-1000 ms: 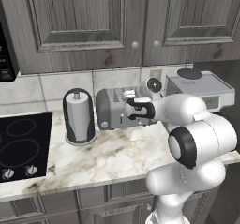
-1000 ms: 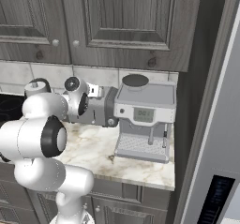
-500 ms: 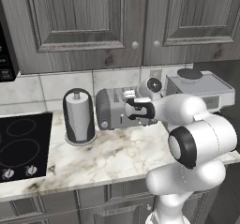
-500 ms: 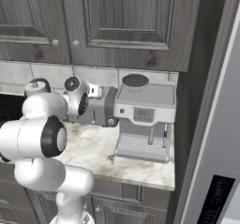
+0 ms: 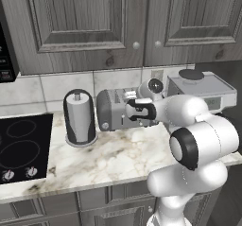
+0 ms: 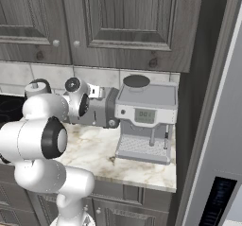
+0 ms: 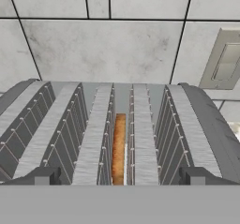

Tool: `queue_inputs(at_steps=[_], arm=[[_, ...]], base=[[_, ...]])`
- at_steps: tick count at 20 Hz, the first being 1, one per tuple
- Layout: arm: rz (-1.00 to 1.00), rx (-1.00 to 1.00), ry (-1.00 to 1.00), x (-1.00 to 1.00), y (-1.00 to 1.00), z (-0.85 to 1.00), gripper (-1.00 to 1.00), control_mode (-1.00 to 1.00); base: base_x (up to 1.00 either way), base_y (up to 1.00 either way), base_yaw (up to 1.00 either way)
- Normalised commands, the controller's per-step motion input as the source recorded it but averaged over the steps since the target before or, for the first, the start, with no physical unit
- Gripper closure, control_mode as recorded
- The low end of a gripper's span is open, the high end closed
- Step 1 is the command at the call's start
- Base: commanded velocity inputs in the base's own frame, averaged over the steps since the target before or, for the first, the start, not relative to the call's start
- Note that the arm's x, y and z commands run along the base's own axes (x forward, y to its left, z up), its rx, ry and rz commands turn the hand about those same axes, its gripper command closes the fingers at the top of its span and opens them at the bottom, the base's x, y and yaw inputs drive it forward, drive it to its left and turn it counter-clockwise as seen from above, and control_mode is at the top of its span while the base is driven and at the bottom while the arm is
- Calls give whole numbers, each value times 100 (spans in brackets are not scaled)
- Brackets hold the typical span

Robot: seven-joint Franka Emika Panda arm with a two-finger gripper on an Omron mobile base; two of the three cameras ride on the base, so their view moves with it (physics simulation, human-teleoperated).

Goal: Start the toaster. Once the lever pops up, take the bread to the plate on the dining counter.

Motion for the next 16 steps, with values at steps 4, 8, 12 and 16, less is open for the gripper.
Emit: queue_inputs(at_steps=[4,8,12,16], arm=[[0,0,0,0,0,0,-100,-100],[0,0,0,0,0,0,-100,-100],[0,0,0,0,0,0,-100,-100],[0,0,0,0,0,0,-100,-100]], base=[[0,0,0],[0,0,0],[0,0,0],[0,0,0]])
